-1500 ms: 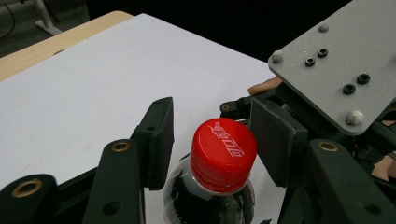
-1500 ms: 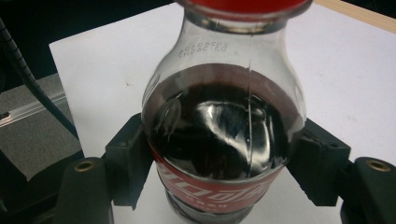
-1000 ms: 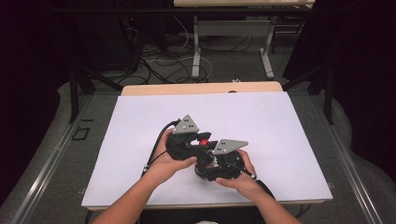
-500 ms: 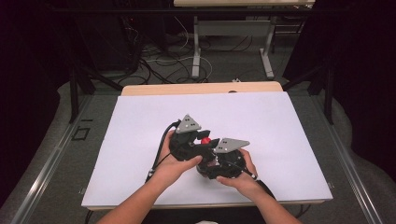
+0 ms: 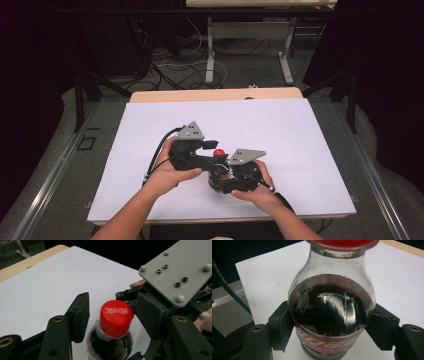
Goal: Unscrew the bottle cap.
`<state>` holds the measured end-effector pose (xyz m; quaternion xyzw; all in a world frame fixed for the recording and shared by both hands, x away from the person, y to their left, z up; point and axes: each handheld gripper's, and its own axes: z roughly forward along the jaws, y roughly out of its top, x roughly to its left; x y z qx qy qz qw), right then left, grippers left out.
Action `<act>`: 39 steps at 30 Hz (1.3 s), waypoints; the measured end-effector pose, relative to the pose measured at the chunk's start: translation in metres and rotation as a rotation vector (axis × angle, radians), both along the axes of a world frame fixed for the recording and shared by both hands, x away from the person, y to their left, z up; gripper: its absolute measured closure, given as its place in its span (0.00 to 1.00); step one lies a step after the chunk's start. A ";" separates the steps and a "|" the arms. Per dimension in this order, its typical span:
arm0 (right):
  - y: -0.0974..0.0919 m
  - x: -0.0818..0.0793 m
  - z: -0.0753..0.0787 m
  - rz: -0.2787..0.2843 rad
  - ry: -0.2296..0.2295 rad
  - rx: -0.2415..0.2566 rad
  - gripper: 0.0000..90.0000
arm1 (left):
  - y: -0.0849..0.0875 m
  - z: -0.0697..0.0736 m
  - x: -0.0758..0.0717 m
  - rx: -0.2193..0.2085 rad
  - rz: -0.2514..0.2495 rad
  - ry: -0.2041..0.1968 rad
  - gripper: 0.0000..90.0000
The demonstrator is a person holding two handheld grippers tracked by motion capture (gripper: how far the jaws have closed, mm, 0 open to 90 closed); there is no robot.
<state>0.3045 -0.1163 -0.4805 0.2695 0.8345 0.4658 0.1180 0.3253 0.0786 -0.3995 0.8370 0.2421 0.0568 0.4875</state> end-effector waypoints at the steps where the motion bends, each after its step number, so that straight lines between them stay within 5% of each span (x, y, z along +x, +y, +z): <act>1: 0.001 -0.001 0.000 0.002 0.001 0.002 0.33 | 0.001 -0.001 0.001 -0.007 -0.009 0.007 0.50; 15: 0.003 -0.001 -0.001 0.012 -0.001 -0.003 0.33 | -0.011 -0.008 0.004 -0.012 -0.047 0.000 0.65; 27: 0.000 0.001 -0.001 -0.046 -0.002 -0.011 0.33 | -0.027 -0.008 -0.005 -0.007 0.118 -0.046 0.68; 39: -0.001 0.003 -0.004 -0.072 -0.005 -0.011 0.33 | -0.029 0.000 -0.008 -0.001 0.172 -0.048 0.68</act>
